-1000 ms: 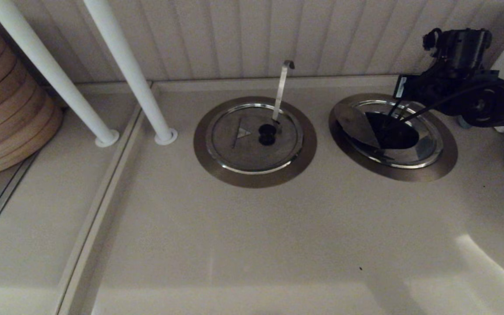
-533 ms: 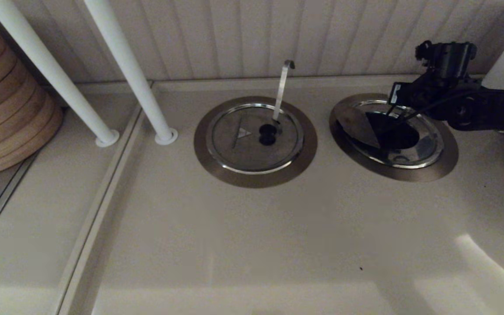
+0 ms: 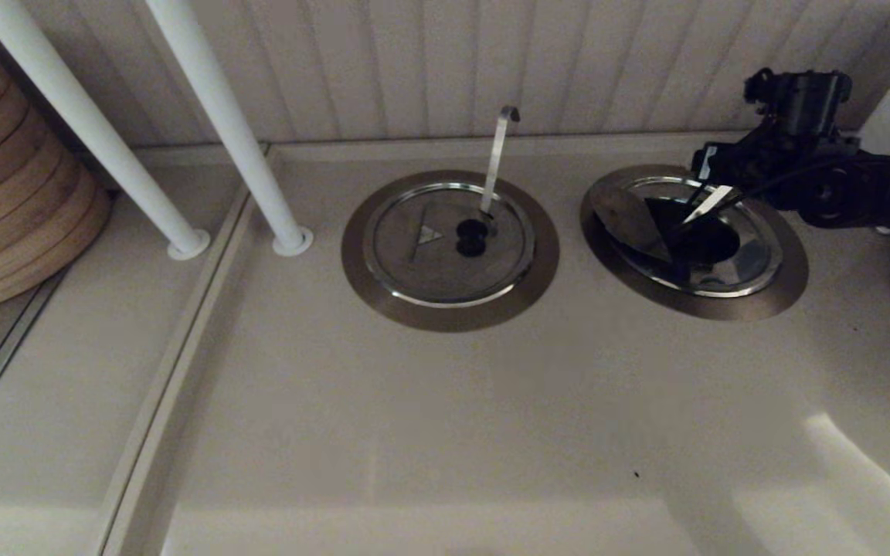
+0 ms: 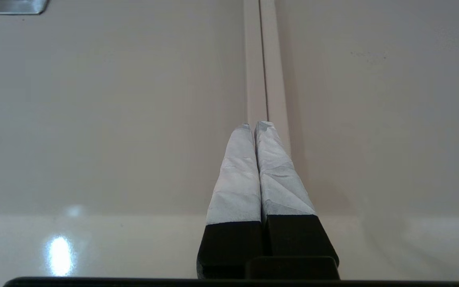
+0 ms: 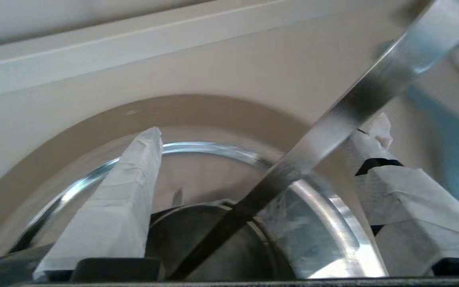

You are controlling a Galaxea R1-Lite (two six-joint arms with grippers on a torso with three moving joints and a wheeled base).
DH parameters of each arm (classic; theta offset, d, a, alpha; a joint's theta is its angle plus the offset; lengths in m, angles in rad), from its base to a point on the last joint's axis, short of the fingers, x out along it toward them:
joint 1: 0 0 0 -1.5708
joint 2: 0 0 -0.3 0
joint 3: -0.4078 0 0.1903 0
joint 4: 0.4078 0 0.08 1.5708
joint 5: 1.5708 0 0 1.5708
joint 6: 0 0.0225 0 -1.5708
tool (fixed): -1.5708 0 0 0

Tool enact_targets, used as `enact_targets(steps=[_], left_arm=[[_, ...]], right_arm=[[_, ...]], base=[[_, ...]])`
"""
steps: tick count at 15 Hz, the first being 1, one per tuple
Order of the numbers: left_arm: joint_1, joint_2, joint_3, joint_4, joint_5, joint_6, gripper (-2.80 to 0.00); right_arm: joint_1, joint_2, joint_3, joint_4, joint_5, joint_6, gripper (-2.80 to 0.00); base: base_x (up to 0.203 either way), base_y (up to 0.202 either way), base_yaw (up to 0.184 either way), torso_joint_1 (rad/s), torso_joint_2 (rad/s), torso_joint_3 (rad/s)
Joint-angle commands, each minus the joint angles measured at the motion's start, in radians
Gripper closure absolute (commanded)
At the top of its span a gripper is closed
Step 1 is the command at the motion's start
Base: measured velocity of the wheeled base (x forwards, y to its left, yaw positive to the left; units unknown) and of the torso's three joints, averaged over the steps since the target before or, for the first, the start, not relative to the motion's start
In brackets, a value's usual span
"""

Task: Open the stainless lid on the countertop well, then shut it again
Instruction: Stir with a spoon, then close the lid

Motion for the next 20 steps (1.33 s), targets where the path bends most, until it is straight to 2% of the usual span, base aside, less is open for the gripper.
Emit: enact_targets(steps=[1,9,13,15,17,20], left_arm=[[0.0,0.001,0.0,0.0,0.0,0.0,0.0],[0.0,0.001,0.0,0.0,0.0,0.0,0.0],[0.0,0.001,0.0,0.0,0.0,0.0,0.0],[0.0,0.001,0.0,0.0,0.0,0.0,0.0],[0.0,0.001,0.0,0.0,0.0,0.0,0.0],[0.0,0.001,0.0,0.0,0.0,0.0,0.0]], right_arm=[[0.002,-0.026,0.006,0.029,-0.002,0.0,-2.8],[0.01,-0.159,0.054,0.276,-0.01,-0.008,-2.8],[0.042,-0.293,0.144,0.384,-0.005,-0.051,-2.8],[0.092,-0.418,0.308,0.401,0.009,-0.129,-2.8],[0.158,-0.53,0.507,0.337,0.042,-0.265,-2.8],[0.246,-0.562,0.734,0.004,0.066,-0.459,-2.8]], base=[[0.0,0.0,0.0,0.0,0.0,0.0],[0.0,0.0,0.0,0.0,0.0,0.0],[0.0,0.0,0.0,0.0,0.0,0.0],[0.0,0.0,0.0,0.0,0.0,0.0],[0.0,0.0,0.0,0.0,0.0,0.0],[0.0,0.0,0.0,0.0,0.0,0.0]])
